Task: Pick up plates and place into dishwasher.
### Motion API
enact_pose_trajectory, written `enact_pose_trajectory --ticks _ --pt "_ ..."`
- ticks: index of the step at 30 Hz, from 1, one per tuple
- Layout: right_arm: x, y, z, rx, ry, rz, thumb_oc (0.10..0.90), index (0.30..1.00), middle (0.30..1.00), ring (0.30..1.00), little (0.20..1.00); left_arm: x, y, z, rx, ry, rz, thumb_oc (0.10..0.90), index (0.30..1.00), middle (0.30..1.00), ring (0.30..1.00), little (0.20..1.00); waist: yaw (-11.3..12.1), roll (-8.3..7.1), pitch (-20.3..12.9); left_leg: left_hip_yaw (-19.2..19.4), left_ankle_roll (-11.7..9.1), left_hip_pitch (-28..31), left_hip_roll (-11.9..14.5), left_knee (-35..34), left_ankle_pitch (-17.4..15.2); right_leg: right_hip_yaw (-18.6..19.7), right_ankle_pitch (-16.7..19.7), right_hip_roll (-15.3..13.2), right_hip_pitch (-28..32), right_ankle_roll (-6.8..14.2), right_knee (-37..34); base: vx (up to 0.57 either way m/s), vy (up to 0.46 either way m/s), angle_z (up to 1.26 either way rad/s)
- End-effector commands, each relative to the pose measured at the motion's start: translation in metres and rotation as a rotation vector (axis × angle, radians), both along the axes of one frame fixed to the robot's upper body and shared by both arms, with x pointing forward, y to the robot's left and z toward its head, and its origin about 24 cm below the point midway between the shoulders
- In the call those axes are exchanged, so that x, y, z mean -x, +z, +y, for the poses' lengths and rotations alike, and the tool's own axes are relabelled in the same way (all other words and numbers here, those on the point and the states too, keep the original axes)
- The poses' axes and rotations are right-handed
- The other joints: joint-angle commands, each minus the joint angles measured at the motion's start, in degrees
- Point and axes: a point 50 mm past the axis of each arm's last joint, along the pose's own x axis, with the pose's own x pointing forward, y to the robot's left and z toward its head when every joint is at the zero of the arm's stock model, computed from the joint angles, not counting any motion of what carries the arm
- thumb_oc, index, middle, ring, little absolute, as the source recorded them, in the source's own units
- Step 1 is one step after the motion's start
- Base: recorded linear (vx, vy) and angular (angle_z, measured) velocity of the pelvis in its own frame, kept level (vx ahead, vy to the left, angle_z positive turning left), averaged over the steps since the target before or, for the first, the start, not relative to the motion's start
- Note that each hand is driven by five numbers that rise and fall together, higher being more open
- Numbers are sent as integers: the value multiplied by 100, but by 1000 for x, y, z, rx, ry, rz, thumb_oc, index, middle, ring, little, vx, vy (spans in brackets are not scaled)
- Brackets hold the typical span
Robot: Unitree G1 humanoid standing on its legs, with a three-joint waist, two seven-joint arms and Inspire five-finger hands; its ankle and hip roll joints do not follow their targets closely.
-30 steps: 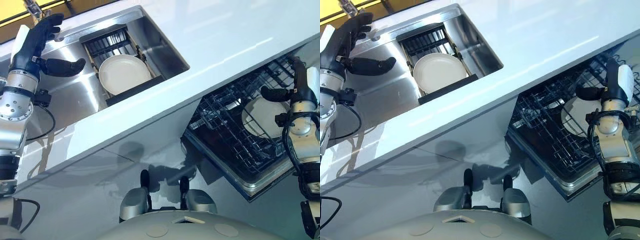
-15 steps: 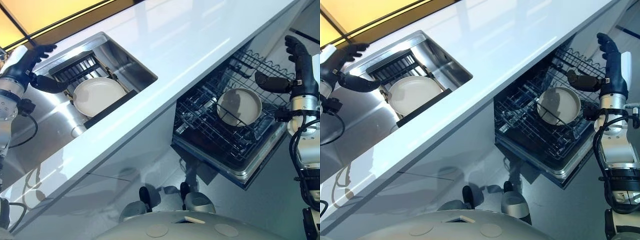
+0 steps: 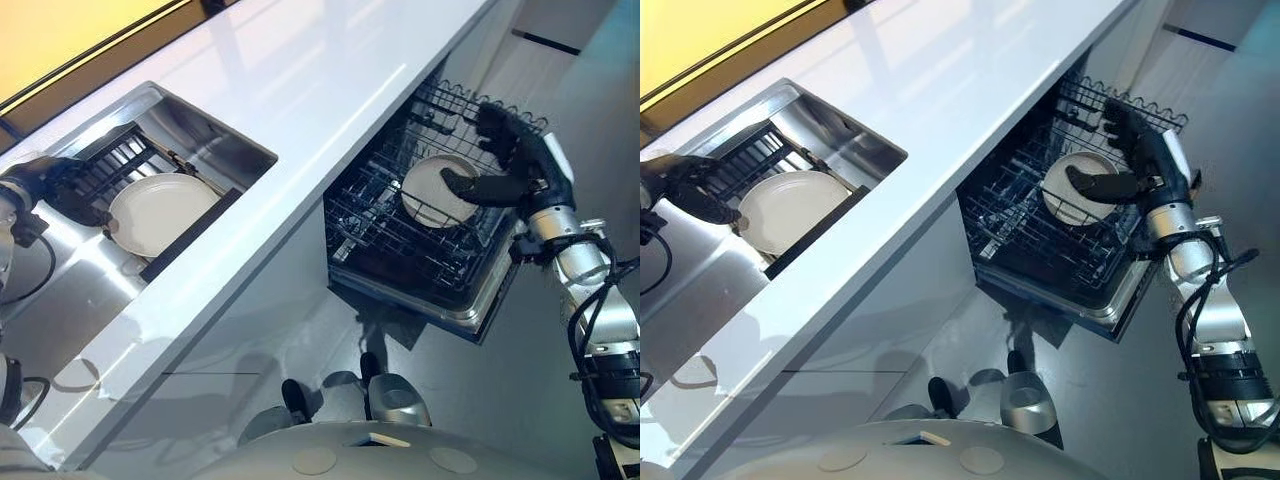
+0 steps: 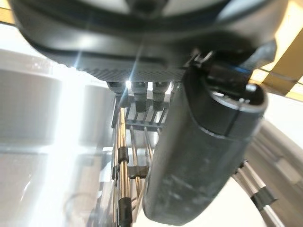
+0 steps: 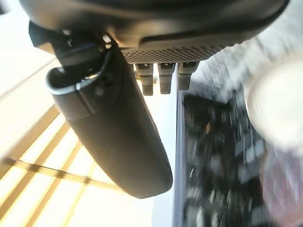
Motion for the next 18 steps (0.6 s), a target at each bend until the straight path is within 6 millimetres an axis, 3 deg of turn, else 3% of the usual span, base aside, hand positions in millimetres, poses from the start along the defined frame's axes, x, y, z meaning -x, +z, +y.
enact_pose_trajectory --ticks 1,11,15,18 --pt "1 42 17 -20 158 -181 800 900 900 900 900 5 59 18 -104 80 -175 800 900 900 900 900 -172 407 -511 4 152 -81 -413 42 -460 -104 -220 72 -291 681 717 53 93 -20" --pt "15 4 0 -9 138 -24 800 900 900 900 900 2 68 24 -29 160 -202 800 900 900 900 900 -551 316 -416 413 231 13 -470 55 -603 99 23 -8 -401 776 663 61 68 -16" --pt "20 0 -5 -4 122 -2 800 900 900 900 900 -4 77 19 -19 146 -187 800 900 900 900 900 -649 289 -374 482 251 25 -483 68 -633 187 84 -11 -433 793 656 62 17 -10" --pt "20 0 -6 -3 113 0 800 900 900 900 900 -7 71 14 14 132 -113 800 900 900 900 900 -668 280 -332 495 260 21 -492 91 -639 207 97 -9 -450 797 668 41 -4 -6"
